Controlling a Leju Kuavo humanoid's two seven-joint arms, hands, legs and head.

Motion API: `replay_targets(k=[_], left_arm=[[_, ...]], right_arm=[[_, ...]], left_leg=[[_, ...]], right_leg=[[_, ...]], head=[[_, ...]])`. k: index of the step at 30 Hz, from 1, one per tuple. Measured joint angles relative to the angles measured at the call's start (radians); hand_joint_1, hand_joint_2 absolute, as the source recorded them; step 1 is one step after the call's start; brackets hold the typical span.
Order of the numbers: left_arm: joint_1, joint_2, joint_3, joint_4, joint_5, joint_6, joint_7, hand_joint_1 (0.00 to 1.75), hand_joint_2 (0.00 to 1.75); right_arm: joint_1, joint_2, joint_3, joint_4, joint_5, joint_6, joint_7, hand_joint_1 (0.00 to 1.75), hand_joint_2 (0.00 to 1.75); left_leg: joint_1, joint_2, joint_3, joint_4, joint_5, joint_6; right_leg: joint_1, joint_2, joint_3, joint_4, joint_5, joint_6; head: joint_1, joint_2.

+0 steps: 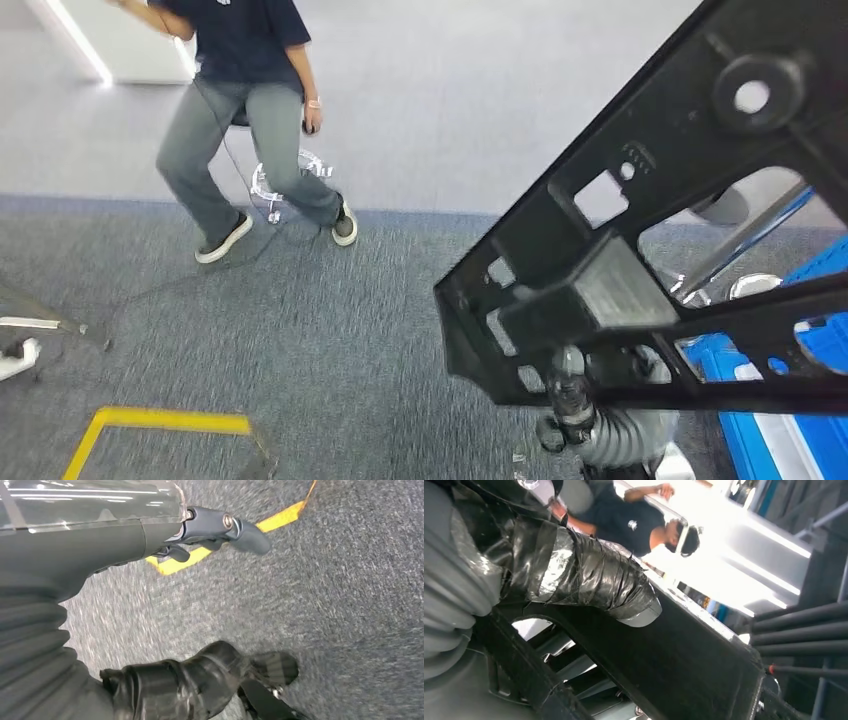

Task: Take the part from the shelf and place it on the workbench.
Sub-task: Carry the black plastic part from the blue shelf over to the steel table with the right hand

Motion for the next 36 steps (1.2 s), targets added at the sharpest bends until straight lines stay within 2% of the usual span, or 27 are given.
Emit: replay_targets(k=[1,2,4,6,8,9,10,11,13,15,17,18,20,21,22,23,24,25,26,28,29,30,31,32,33,34,36], left_arm=[[0.003,0.001,0.000,0.000,0.000,0.000,0.002,0.00,1.75],[0.008,0.001,0.000,0.000,-0.001,0.000,0.006,0.00,1.75],[0.012,0.001,0.000,-0.001,-0.006,0.000,0.014,0.00,1.75],[0.009,0.002,0.000,-0.001,-0.010,-0.002,0.018,0.00,1.75],[0.008,0.002,0.000,-0.001,-0.012,-0.004,0.019,0.00,1.75],[0.009,0.002,0.000,-0.001,-0.014,-0.005,0.019,0.00,1.75],[0.011,0.003,0.000,-0.001,-0.016,-0.006,0.019,0.00,1.75],[0.012,0.004,0.000,-0.001,-0.018,-0.006,0.019,0.00,1.75],[0.010,0.008,0.000,-0.001,-0.020,-0.006,0.020,0.00,1.75],[0.005,0.010,0.000,-0.001,-0.021,-0.006,0.022,0.00,1.75],[0.006,0.014,-0.001,-0.001,-0.020,-0.006,0.025,0.00,1.75],[0.009,0.016,-0.001,-0.001,-0.020,-0.006,0.026,0.00,1.75],[0.011,0.017,-0.001,-0.001,-0.019,-0.006,0.026,0.00,1.75],[0.009,0.017,-0.001,-0.001,-0.019,-0.006,0.026,0.00,1.75],[0.007,0.017,-0.001,-0.001,-0.019,-0.006,0.026,0.00,1.75],[0.005,0.017,-0.001,-0.001,-0.019,-0.006,0.026,0.00,1.75],[0.005,0.017,-0.001,-0.001,-0.019,-0.006,0.026,0.00,1.75],[0.005,0.017,-0.001,-0.001,-0.019,-0.006,0.026,0.00,1.75],[0.006,0.017,-0.001,-0.001,-0.019,-0.007,0.026,0.00,1.75],[0.007,0.017,-0.001,-0.001,-0.019,-0.007,0.026,0.00,1.75],[0.007,0.018,-0.001,-0.001,-0.019,-0.007,0.026,0.00,1.75],[0.006,0.019,-0.001,-0.001,-0.019,-0.007,0.025,0.00,1.75],[0.006,0.019,-0.001,-0.001,-0.019,-0.007,0.025,0.00,1.75],[0.007,0.020,-0.001,-0.001,-0.020,-0.008,0.025,0.00,1.75],[0.008,0.020,-0.001,-0.001,-0.020,-0.008,0.025,0.00,1.75],[0.009,0.020,-0.001,-0.001,-0.020,-0.008,0.024,0.00,1.75],[0.008,0.020,-0.001,-0.001,-0.020,-0.008,0.024,0.00,1.75]], right_arm=[[-0.001,0.001,0.000,0.000,-0.004,0.001,-0.002,1.75,1.75],[-0.002,0.001,0.000,0.000,-0.008,0.001,-0.004,1.75,1.75],[-0.002,0.003,0.000,-0.001,-0.015,0.000,-0.009,1.75,1.75],[0.002,0.004,0.000,-0.002,-0.024,-0.001,-0.017,1.75,1.75],[0.006,0.005,0.000,-0.003,-0.038,-0.002,-0.030,1.75,1.75],[0.008,0.005,0.000,-0.004,-0.045,-0.001,-0.035,1.75,1.75],[0.010,0.006,0.000,-0.004,-0.054,-0.001,-0.040,1.75,1.75],[0.010,0.006,0.000,-0.004,-0.061,-0.001,-0.045,1.75,1.75],[0.011,0.008,0.000,-0.005,-0.074,0.000,-0.053,1.75,1.75],[0.012,0.009,0.000,-0.005,-0.087,0.002,-0.062,1.75,1.75],[0.011,0.010,0.000,-0.006,-0.097,0.006,-0.068,1.75,1.75],[0.011,0.011,0.000,-0.006,-0.099,0.008,-0.070,1.75,1.75],[0.010,0.012,-0.001,-0.006,-0.101,0.013,-0.075,1.75,1.75],[0.011,0.012,-0.001,-0.005,-0.101,0.014,-0.077,1.75,1.75],[0.012,0.012,-0.001,-0.005,-0.101,0.015,-0.078,1.75,1.75],[0.013,0.012,-0.001,-0.005,-0.101,0.016,-0.079,1.75,1.75],[0.014,0.011,-0.001,-0.005,-0.101,0.016,-0.079,1.75,1.75],[0.014,0.011,-0.001,-0.005,-0.101,0.016,-0.079,1.75,1.75],[0.014,0.011,-0.001,-0.005,-0.101,0.016,-0.079,1.75,1.75],[0.014,0.011,-0.001,-0.004,-0.101,0.016,-0.079,1.75,1.75],[0.014,0.011,-0.001,-0.005,-0.101,0.016,-0.079,1.75,1.75],[0.014,0.012,-0.001,-0.005,-0.101,0.016,-0.079,1.75,1.75],[0.015,0.012,-0.001,-0.006,-0.101,0.016,-0.079,1.75,1.75],[0.015,0.012,-0.001,-0.007,-0.101,0.016,-0.079,1.75,1.75],[0.015,0.012,-0.001,-0.007,-0.101,0.017,-0.079,1.75,1.75],[0.015,0.013,-0.001,-0.007,-0.101,0.017,-0.079,1.75,1.75],[0.014,0.015,-0.001,-0.007,-0.101,0.018,-0.079,1.75,1.75]], left_leg=[[0.002,-0.011,-0.005,0.000,0.002,-0.005],[0.004,-0.009,-0.009,0.000,0.004,-0.010],[0.002,0.040,-0.028,0.036,-0.013,-0.020],[0.002,0.102,-0.082,0.143,-0.061,-0.028],[0.004,0.119,-0.142,0.249,-0.093,-0.032],[0.005,0.122,-0.151,0.260,-0.084,-0.031],[0.004,0.124,-0.140,0.235,-0.058,-0.028],[0.003,0.133,-0.111,0.176,-0.021,-0.024],[-0.008,0.174,-0.048,0.051,0.024,-0.011],[-0.021,0.197,-0.023,-0.002,0.025,0.001],[-0.021,0.177,-0.016,-0.016,0.025,0.012],[-0.018,0.166,-0.009,-0.026,0.027,0.016],[-0.012,0.145,0.007,-0.042,0.031,0.028],[-0.013,0.134,0.009,-0.044,0.030,0.033],[-0.013,0.123,0.010,-0.043,0.029,0.038],[-0.013,0.109,0.010,-0.041,0.027,0.040],[-0.012,0.094,0.011,-0.039,0.025,0.040],[-0.011,0.080,0.011,-0.035,0.023,0.039],[-0.009,0.065,0.011,-0.029,0.019,0.036],[-0.005,0.037,0.007,-0.009,0.007,0.025],[-0.004,0.022,0.001,0.001,0.002,0.019],[-0.003,0.011,-0.005,0.008,0.000,0.012],[-0.002,0.001,-0.013,0.010,0.001,0.007],[-0.001,-0.011,-0.018,0.009,0.003,0.002],[0.001,-0.009,-0.020,0.009,0.003,-0.002],[0.000,0.008,-0.026,0.019,-0.002,-0.006],[-0.002,0.070,-0.059,0.092,-0.040,-0.014]], right_leg=[[0.001,-0.010,0.001,-0.001,0.001,-0.008],[0.001,-0.023,0.003,-0.005,0.002,-0.014],[0.000,-0.049,0.013,-0.014,0.004,-0.026],[0.005,-0.077,0.021,-0.018,0.001,-0.034],[0.009,-0.106,0.027,-0.018,-0.005,-0.038],[0.010,-0.119,0.030,-0.018,-0.008,-0.038],[0.012,-0.131,0.035,-0.018,-0.012,-0.038],[0.013,-0.143,0.040,-0.019,-0.017,-0.038],[0.018,-0.163,0.051,-0.021,-0.025,-0.034],[0.023,-0.182,0.058,-0.029,-0.029,-0.026],[0.024,-0.197,0.066,-0.037,-0.034,-0.016],[0.023,-0.185,0.070,-0.034,-0.039,-0.012],[0.022,-0.135,0.047,0.023,-0.073,-0.008],[0.022,-0.110,0.018,0.080,-0.098,-0.009],[0.022,-0.098,-0.021,0.146,-0.124,-0.009],[0.022,-0.093,-0.056,0.201,-0.138,-0.008],[0.022,-0.091,-0.080,0.228,-0.134,-0.007],[0.021,-0.090,-0.088,0.225,-0.116,-0.005],[0.018,-0.085,-0.076,0.183,-0.079,-0.003],[0.007,-0.041,-0.033,0.069,-0.019,0.002],[0.002,-0.015,-0.015,0.028,-0.002,0.001],[0.001,0.004,-0.009,0.010,-0.001,-0.001],[0.003,0.009,-0.009,0.010,-0.003,-0.006],[0.003,-0.002,-0.007,0.008,-0.001,-0.013],[0.004,-0.014,-0.004,0.004,0.001,-0.020],[0.003,-0.027,0.001,0.001,0.001,-0.025],[0.005,-0.055,0.010,-0.007,0.001,-0.036]], head=[[0.000,0.000],[0.000,0.000],[-0.007,0.000],[-0.012,0.000],[-0.012,0.000],[-0.012,0.000],[-0.012,0.000],[-0.012,0.000],[-0.012,0.000],[-0.011,0.000],[-0.011,0.000],[-0.010,0.000],[-0.007,0.000],[-0.005,0.000],[-0.004,0.000],[-0.003,0.000],[-0.003,0.000],[-0.003,0.000],[-0.003,0.000],[-0.002,0.000],[-0.001,0.000],[0.000,0.000],[0.001,0.000],[0.002,0.000],[0.002,0.000],[0.000,0.000],[-0.005,0.000]])
